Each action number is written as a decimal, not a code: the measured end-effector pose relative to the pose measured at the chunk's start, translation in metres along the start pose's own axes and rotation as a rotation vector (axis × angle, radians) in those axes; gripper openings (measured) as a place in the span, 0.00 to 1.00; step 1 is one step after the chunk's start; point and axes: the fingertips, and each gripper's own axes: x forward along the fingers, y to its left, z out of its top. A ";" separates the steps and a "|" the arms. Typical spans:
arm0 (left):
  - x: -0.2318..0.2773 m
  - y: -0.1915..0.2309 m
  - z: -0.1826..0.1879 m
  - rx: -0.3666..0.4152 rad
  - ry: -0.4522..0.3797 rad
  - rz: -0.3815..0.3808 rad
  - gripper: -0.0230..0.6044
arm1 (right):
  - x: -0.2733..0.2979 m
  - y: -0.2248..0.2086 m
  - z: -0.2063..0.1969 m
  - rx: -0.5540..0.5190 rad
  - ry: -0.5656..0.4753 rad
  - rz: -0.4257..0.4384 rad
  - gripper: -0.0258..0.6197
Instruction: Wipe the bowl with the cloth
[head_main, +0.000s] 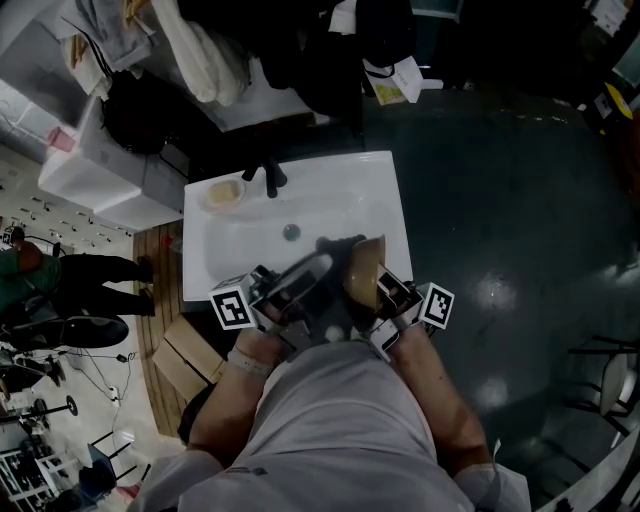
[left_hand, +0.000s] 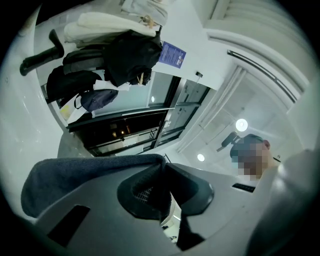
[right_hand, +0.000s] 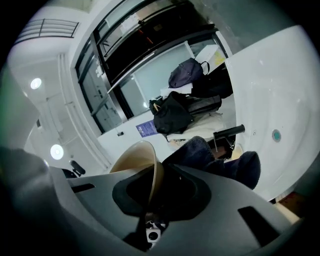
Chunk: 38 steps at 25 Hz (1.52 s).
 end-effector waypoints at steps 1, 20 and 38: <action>0.000 0.001 0.003 0.035 0.000 0.021 0.10 | 0.000 0.000 0.001 -0.041 0.002 -0.025 0.13; -0.028 0.037 0.016 0.814 0.224 0.508 0.10 | -0.024 0.042 0.057 -1.193 -0.084 -0.509 0.13; -0.052 0.049 0.033 0.937 0.204 0.589 0.10 | -0.005 0.037 0.055 -1.542 0.010 -0.655 0.13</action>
